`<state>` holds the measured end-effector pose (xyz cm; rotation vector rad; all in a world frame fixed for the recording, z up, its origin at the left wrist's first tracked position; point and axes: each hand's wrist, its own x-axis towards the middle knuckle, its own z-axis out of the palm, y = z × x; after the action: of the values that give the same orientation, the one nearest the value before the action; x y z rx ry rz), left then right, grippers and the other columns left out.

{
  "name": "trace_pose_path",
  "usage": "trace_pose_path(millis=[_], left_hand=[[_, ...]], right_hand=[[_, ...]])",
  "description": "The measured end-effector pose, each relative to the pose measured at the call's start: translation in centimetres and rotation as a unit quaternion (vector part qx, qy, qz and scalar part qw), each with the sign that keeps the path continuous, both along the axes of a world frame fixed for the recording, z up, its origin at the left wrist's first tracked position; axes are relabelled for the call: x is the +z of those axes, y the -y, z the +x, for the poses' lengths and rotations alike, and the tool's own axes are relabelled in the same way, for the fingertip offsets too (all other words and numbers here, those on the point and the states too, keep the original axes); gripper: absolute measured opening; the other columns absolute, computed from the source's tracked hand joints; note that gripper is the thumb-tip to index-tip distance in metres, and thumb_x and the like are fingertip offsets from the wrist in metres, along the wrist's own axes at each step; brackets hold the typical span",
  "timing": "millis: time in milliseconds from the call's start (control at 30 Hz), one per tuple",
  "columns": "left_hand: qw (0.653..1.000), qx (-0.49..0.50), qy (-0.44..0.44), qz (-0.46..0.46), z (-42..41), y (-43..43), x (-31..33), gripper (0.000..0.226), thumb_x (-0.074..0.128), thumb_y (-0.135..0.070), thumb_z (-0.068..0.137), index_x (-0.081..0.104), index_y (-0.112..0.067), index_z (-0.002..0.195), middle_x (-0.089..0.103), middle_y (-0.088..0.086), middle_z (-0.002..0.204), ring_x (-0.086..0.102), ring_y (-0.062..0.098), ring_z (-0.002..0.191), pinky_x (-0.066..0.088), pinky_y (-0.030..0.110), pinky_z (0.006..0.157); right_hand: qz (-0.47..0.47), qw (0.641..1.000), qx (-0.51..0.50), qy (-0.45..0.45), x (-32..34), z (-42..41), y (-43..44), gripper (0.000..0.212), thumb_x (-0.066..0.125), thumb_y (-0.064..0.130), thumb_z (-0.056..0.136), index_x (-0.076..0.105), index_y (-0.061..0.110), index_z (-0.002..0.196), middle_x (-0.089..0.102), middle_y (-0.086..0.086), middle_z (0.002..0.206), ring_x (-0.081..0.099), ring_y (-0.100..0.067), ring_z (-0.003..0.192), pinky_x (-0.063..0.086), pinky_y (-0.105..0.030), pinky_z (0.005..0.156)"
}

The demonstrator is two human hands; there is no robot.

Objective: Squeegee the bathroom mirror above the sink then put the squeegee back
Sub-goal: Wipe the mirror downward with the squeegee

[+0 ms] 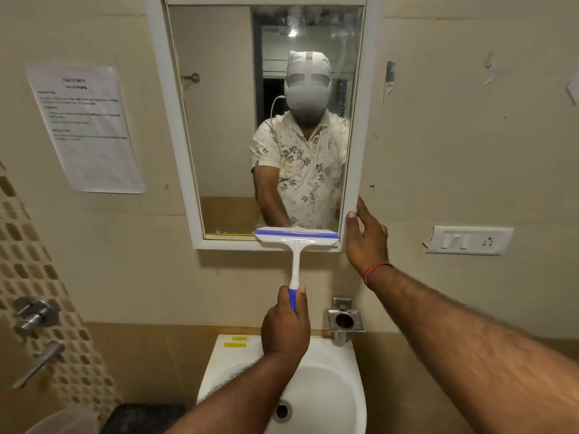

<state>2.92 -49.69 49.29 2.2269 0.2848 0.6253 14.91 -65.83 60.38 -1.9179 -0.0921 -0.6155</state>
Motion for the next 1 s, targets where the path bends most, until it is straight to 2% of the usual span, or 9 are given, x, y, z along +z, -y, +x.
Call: trace_pose_path(millis=[100,200,333,433,533,600,667,800,1000], left_hand=[[1.000,-0.013,0.001,-0.023,-0.2,-0.2,0.3,0.070,0.019,-0.086,0.093,0.056,-0.031,0.115,0.064,-0.003,0.073,0.067,0.020,0.064,0.065,0.041,0.062],[0.999,-0.011,0.015,-0.042,-0.7,-0.8,1.3,0.067,0.021,-0.086,0.093,0.056,-0.031,0.114,0.065,-0.004,0.074,0.067,0.019,0.066,0.065,0.040,0.063],[0.997,-0.001,0.057,-0.045,-0.7,-2.8,4.0,0.070,0.023,-0.084,0.092,0.058,-0.029,0.115,0.063,-0.004,0.073,0.064,0.018,0.063,0.054,0.027,0.055],[0.995,0.010,0.089,-0.035,-0.5,-4.6,7.3,0.068,0.022,-0.082,0.091,0.057,-0.026,0.108,0.061,-0.003,0.071,0.060,0.016,0.062,0.042,0.025,0.052],[0.991,0.007,0.133,-0.033,0.5,-6.0,11.1,0.063,0.024,-0.082,0.096,0.057,-0.029,0.101,0.062,-0.001,0.071,0.063,0.019,0.065,0.050,0.037,0.059],[0.986,0.003,0.160,-0.039,1.3,-6.9,14.2,0.067,0.022,-0.086,0.096,0.057,-0.029,0.099,0.063,-0.002,0.074,0.064,0.019,0.069,0.053,0.039,0.064],[0.980,-0.006,0.191,-0.046,2.1,-7.7,17.6,0.071,0.020,-0.090,0.095,0.057,-0.031,0.101,0.064,-0.005,0.079,0.065,0.016,0.073,0.054,0.038,0.064],[0.970,-0.014,0.239,-0.048,2.8,-9.2,24.9,0.065,0.025,-0.080,0.097,0.060,-0.026,0.107,0.065,-0.007,0.076,0.063,0.012,0.068,0.044,0.029,0.058],[0.957,-0.019,0.286,-0.045,5.1,-10.6,32.1,0.065,0.027,-0.086,0.098,0.060,-0.030,0.098,0.071,-0.001,0.077,0.071,0.019,0.069,0.065,0.046,0.066]], right_hand=[[-0.008,1.000,-0.020,0.001,1.2,-0.6,-0.3,0.056,0.042,0.054,0.114,0.043,0.037,0.167,0.054,0.003,0.163,0.034,-0.028,0.156,0.028,-0.044,0.131],[-0.028,0.999,-0.038,0.013,3.3,-1.0,-0.8,0.058,0.046,0.051,0.114,0.044,0.027,0.167,0.051,-0.002,0.166,0.032,-0.028,0.157,0.026,-0.039,0.128],[-0.050,0.996,-0.039,0.063,7.8,-0.4,-1.4,0.076,0.038,0.075,0.102,0.053,0.027,0.159,0.056,-0.006,0.159,0.040,-0.031,0.151,0.037,-0.047,0.125],[-0.038,0.993,-0.046,0.102,13.0,-0.3,-2.2,0.080,0.045,0.073,0.105,0.042,0.021,0.166,0.046,-0.009,0.166,0.035,-0.033,0.155,0.033,-0.052,0.128],[-0.038,0.985,-0.071,0.154,18.6,-0.4,-3.3,0.082,0.053,0.065,0.107,0.033,0.016,0.169,0.035,-0.014,0.172,0.029,-0.035,0.159,0.029,-0.052,0.130],[-0.038,0.980,-0.085,0.177,22.3,-0.4,-4.2,0.084,0.055,0.065,0.106,0.030,0.015,0.170,0.032,-0.017,0.173,0.028,-0.037,0.159,0.028,-0.053,0.129],[-0.041,0.977,-0.099,0.184,25.6,-0.1,-4.9,0.086,0.056,0.064,0.105,0.027,0.015,0.170,0.030,-0.017,0.174,0.027,-0.039,0.159,0.026,-0.054,0.129],[-0.040,0.972,-0.125,0.194,30.3,0.6,-6.1,0.092,0.055,0.067,0.102,0.021,0.017,0.172,0.030,-0.015,0.175,0.027,-0.039,0.159,0.024,-0.056,0.130],[-0.058,0.968,-0.151,0.194,33.4,1.7,-6.7,0.097,0.050,0.070,0.103,0.012,0.015,0.174,0.027,-0.015,0.175,0.029,-0.039,0.156,0.023,-0.056,0.126]])
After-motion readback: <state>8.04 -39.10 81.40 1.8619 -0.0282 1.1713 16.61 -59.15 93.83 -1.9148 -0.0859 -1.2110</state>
